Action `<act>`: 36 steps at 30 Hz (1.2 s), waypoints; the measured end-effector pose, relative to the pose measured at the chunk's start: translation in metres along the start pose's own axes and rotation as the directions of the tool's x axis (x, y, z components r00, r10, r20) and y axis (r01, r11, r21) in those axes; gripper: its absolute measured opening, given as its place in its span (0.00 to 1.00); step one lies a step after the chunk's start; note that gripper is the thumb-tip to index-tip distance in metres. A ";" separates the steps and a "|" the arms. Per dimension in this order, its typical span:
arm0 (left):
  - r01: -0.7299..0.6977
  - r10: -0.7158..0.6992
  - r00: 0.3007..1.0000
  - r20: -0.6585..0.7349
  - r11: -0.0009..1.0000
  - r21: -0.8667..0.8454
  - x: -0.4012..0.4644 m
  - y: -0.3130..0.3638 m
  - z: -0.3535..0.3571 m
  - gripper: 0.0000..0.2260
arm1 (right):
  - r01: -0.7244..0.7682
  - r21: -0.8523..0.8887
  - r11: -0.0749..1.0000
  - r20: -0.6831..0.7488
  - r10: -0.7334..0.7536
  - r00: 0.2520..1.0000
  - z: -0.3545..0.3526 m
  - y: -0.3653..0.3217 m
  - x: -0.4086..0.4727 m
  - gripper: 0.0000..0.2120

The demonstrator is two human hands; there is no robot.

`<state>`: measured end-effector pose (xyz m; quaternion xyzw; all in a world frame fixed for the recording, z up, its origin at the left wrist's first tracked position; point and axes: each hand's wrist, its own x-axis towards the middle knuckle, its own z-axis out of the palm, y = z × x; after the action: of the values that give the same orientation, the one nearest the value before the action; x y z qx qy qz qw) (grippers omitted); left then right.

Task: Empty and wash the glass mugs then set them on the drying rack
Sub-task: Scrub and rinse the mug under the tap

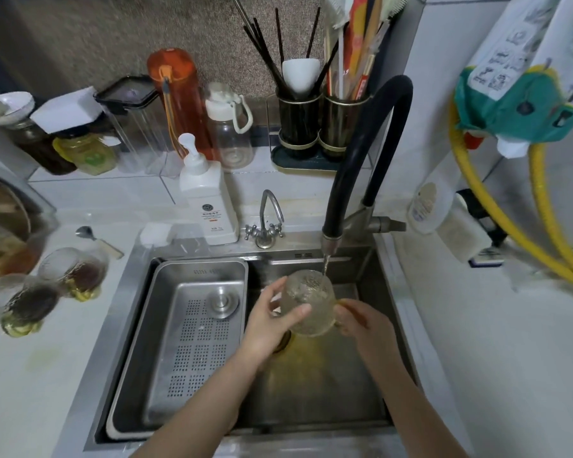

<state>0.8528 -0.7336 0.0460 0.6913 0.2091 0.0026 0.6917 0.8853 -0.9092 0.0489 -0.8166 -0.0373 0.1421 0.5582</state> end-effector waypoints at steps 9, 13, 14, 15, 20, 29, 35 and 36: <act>0.017 -0.017 0.999 0.032 1.000 -0.016 -0.004 -0.002 0.010 0.29 | -0.041 0.022 0.999 -0.022 0.041 0.999 -0.008 0.008 -0.010 0.06; 0.038 -0.038 0.999 -0.003 0.996 -0.078 0.005 0.001 0.000 0.27 | 0.004 -0.037 0.999 -0.020 -0.004 1.000 0.006 -0.001 0.006 0.08; 0.043 -0.043 0.999 0.005 0.996 -0.072 0.008 0.005 0.004 0.26 | -0.001 -0.032 0.999 -0.046 0.000 0.999 0.004 -0.002 0.010 0.07; 0.050 -0.049 0.998 0.026 0.997 -0.059 0.010 0.008 0.009 0.25 | -0.003 -0.043 0.999 -0.076 0.000 0.997 0.000 -0.001 0.011 0.05; 0.118 -0.117 0.993 0.019 0.993 -0.018 0.011 0.003 0.017 0.23 | -0.043 -0.069 0.997 -0.075 0.038 0.996 -0.006 0.012 0.008 0.04; 0.226 -0.229 0.971 -0.061 0.972 -0.057 0.018 -0.002 0.012 0.30 | -0.204 0.012 0.979 -0.162 0.204 0.966 0.014 0.009 0.028 0.11; 0.289 -0.300 0.949 -0.100 0.951 -0.107 0.009 -0.007 -0.005 0.31 | -0.254 0.075 0.964 -0.144 0.262 0.954 0.033 -0.004 0.035 0.09; 0.296 -0.309 0.945 -0.104 0.947 -0.127 0.007 -0.007 -0.008 0.26 | -0.255 0.073 0.964 -0.132 0.263 0.956 0.036 -0.009 0.037 0.09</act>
<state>0.8555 -0.7241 0.0380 0.6105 0.3546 -0.0498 0.7065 0.9120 -0.8648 0.0379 -0.8067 0.1133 0.1570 0.5583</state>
